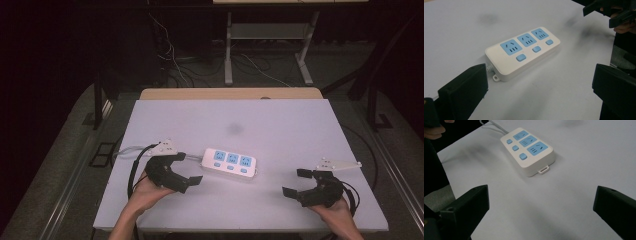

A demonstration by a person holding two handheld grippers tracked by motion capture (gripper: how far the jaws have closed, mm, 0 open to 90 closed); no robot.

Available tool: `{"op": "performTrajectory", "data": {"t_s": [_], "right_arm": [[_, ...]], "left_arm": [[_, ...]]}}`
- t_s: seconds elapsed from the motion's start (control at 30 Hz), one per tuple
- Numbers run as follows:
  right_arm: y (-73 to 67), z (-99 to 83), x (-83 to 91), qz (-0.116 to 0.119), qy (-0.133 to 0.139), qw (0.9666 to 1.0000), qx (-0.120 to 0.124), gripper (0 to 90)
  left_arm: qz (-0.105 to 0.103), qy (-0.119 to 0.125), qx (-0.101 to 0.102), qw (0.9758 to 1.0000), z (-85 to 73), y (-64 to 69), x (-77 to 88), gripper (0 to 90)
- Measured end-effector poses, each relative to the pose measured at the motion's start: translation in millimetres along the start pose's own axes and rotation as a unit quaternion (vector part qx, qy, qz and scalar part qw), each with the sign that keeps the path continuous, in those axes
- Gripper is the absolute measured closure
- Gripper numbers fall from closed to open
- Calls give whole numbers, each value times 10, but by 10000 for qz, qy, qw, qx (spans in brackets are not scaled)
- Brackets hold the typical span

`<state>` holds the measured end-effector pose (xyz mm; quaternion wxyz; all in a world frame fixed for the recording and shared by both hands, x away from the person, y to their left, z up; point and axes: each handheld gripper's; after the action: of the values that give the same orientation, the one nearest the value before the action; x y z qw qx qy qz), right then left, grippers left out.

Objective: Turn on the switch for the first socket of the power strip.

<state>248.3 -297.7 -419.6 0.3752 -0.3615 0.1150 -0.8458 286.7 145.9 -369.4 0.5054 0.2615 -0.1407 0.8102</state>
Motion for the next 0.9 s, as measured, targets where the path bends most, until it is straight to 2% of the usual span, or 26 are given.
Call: {"op": "performTrajectory", "data": {"t_s": [0.17,0.9], "right_arm": [[3,0,10,-4,7,10000,-26,0],[7,-6,16,-1,15,10000,-16,0]], "left_arm": [[-22,-43,-47,10000,94,-34,-45,0],[-70,-177,-100,9998,280,-173,-167,0]]}}
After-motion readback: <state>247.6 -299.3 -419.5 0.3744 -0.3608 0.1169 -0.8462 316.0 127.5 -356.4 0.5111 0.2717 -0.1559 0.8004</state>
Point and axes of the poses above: each handheld gripper's, and its own axes: x roughly backward along the jaws, z roughly out of its top, y roughly to its right, and after that the axes turned 11 degrees about -x, right-handed
